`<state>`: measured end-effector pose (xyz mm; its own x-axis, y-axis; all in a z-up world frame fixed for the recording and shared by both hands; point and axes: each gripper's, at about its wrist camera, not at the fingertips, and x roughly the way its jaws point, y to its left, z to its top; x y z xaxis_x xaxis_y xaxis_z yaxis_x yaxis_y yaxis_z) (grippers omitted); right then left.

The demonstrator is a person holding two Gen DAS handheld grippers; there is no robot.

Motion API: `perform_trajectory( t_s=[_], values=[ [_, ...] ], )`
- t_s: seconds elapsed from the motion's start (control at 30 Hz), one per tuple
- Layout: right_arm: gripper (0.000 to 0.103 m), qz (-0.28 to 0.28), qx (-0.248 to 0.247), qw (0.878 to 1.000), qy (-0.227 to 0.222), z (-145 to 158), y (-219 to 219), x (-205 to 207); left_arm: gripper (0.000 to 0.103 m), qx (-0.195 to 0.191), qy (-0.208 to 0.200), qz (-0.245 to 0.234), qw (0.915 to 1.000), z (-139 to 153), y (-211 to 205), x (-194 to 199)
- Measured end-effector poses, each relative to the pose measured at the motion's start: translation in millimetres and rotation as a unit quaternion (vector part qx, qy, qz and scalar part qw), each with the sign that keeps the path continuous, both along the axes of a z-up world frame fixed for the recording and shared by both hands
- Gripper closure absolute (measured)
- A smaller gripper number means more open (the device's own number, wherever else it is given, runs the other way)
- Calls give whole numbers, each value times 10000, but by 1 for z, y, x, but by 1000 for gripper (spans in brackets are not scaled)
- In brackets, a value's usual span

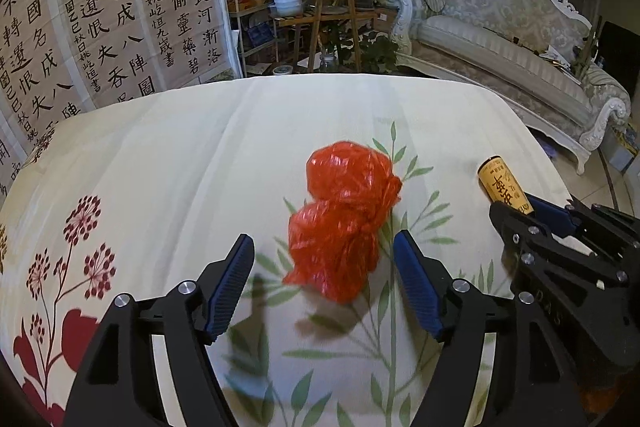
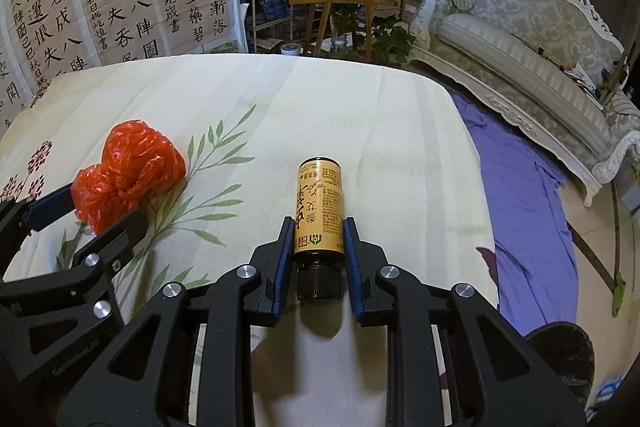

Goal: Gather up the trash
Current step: 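Carry the red bag and gold tube over the black bin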

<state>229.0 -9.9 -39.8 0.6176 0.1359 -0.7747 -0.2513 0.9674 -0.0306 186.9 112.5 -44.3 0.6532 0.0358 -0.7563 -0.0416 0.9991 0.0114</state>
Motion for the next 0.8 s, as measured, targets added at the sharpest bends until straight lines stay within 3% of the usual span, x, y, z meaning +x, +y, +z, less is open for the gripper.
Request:
perform_trajectory(
  t_s=[0.23,0.3,0.4,0.6,0.8],
  values=[
    [80,-2,13,10000,8,0,1,4,33,17,90,-3,10000,-3,-1,16],
    [80,2,10,10000,6,1,1,4,50,30,123,-61,9999,-4,-3,16],
    [80,5,-26,10000,-13,0,2,6,62,23,161,-130,9998,-5,-4,17],
    [80,22,-82,9999,-68,1,5,-3,66,-11,39,-141,9999,-1,-4,5],
    [80,-58,-6,9998,-190,5,0,-36,66,-100,-132,-77,9998,5,-4,-24]
  ],
)
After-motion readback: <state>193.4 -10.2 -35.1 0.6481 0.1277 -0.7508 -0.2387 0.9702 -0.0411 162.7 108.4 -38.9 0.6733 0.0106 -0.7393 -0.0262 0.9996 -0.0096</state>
